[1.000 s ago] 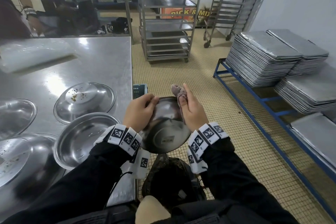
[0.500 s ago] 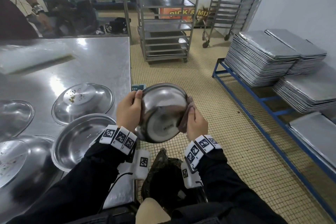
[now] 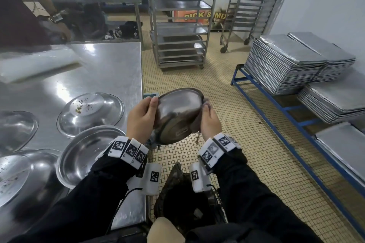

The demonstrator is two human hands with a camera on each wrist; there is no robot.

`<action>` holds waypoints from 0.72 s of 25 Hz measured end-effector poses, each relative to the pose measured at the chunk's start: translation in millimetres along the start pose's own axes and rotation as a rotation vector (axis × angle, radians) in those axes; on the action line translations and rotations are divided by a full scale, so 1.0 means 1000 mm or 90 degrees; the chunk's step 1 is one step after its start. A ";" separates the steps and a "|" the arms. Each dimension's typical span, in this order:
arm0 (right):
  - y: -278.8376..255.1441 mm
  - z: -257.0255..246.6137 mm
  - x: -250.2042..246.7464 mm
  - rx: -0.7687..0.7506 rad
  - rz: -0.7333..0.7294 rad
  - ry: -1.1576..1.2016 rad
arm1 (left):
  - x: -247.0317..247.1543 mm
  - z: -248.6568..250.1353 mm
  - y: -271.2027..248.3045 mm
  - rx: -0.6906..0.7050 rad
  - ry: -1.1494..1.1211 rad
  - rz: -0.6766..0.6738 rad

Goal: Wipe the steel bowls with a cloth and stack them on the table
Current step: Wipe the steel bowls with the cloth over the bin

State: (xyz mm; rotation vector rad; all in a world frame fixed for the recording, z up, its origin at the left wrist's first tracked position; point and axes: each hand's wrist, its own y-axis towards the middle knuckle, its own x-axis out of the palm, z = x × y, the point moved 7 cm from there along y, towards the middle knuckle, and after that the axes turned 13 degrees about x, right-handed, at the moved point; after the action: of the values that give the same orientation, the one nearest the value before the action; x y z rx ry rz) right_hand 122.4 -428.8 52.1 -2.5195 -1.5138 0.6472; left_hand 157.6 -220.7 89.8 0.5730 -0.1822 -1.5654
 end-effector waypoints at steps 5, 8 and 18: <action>0.013 0.042 -0.006 0.297 -0.171 0.389 | 0.002 0.000 -0.008 0.005 -0.050 -0.043; -0.001 0.039 -0.013 0.373 -0.300 0.445 | -0.001 -0.002 -0.010 -0.004 -0.065 -0.023; -0.011 0.024 -0.010 0.239 -0.200 0.189 | -0.013 -0.028 -0.012 -0.125 -0.016 -0.009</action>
State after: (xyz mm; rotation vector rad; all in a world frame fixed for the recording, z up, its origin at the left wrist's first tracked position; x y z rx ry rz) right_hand 99.1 -434.7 37.0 -1.9473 -1.4725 0.4362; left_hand 159.6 -200.4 63.4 0.4010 -0.0421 -1.5834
